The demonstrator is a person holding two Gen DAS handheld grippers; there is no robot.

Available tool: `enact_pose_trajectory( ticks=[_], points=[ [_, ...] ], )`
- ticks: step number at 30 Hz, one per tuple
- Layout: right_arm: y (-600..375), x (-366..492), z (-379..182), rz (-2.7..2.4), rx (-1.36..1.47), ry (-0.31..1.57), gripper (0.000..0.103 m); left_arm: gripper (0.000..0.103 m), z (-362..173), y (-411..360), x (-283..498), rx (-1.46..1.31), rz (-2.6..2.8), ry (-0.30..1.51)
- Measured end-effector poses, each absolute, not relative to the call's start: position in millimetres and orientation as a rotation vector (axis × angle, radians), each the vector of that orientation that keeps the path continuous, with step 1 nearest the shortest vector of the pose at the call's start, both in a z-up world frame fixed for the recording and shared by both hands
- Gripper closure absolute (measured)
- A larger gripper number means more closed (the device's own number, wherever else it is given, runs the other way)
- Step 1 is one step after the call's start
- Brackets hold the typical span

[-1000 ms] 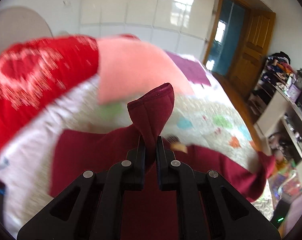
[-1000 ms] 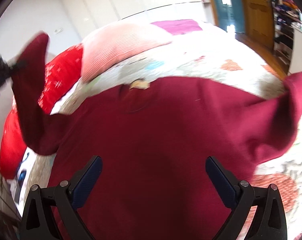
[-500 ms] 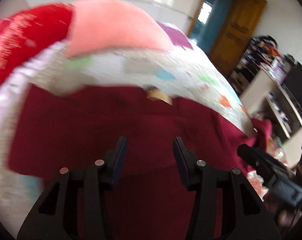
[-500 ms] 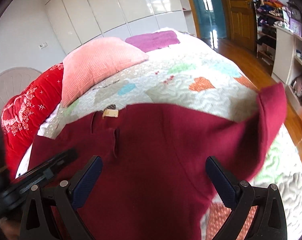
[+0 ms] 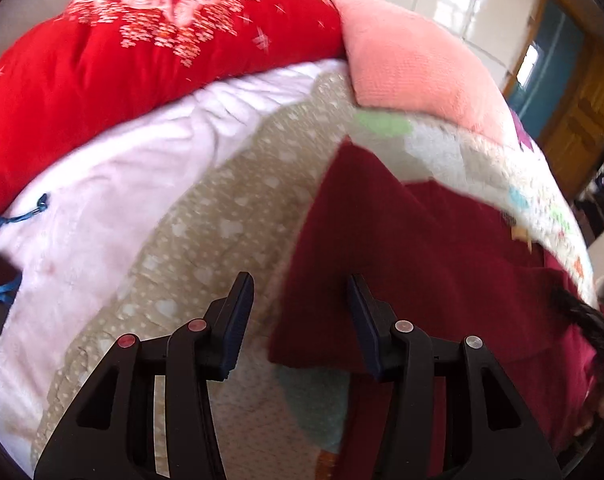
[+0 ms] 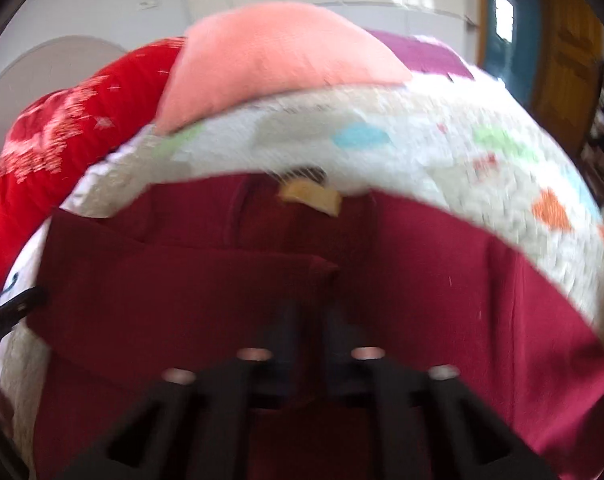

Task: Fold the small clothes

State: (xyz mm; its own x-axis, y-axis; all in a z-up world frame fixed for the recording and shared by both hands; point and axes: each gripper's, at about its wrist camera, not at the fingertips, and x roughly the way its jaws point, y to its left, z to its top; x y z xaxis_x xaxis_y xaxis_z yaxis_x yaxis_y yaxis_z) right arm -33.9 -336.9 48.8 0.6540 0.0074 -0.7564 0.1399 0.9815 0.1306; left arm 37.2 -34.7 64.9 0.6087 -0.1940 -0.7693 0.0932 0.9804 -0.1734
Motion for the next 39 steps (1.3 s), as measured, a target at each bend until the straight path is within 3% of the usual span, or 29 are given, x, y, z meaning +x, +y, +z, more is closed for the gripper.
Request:
enact_pose_trajectory(
  ticks=[6, 12, 17, 20, 22, 24, 27, 36, 39],
  points=[
    [-353.8, -79.0, 107.1, -0.117, 0.176, 0.657, 0.098, 0.055, 74.9, -43.7, 39.3, -0.121, -0.19, 0.862],
    [-379.1, -71.6, 72.4, -0.273, 0.161, 0.76, 0.099, 0.055, 55.7, -64.9, 48.7, -0.081, -0.201, 0.929],
    [-397.8, -90.7, 87.4, -0.391, 0.117, 0.707, 0.099, 0.055, 41.6, -72.3, 51.0, -0.026, -0.168, 0.962],
    [-397.2, -77.6, 71.9, -0.332, 0.113, 0.813, 0.098, 0.055, 39.4, -67.9, 49.9, -0.058, -0.163, 0.961],
    [-395.2, -76.3, 67.8, -0.313, 0.112, 0.841, 0.087, 0.055, 40.9, -64.2, 48.0, -0.065, -0.165, 0.966],
    [-391.4, -85.4, 78.1, -0.365, 0.097, 0.782, 0.055, 0.055, 47.0, -58.3, 43.4, -0.073, -0.167, 0.947],
    [-373.4, -93.5, 100.0, -0.289, 0.14, 0.672, 0.053, 0.055, 57.3, -50.8, 36.1, -0.106, -0.191, 0.898],
    [-257.4, 7.1, 87.6, 0.183, 0.087, 0.755, 0.053, 0.055, 35.9, -60.2, 34.2, -0.12, -0.284, 0.942],
    [-233.4, 38.2, 70.7, 0.228, 0.024, 0.783, 0.053, 0.048, 29.9, -54.5, 36.3, -0.157, -0.297, 0.946]
  ],
)
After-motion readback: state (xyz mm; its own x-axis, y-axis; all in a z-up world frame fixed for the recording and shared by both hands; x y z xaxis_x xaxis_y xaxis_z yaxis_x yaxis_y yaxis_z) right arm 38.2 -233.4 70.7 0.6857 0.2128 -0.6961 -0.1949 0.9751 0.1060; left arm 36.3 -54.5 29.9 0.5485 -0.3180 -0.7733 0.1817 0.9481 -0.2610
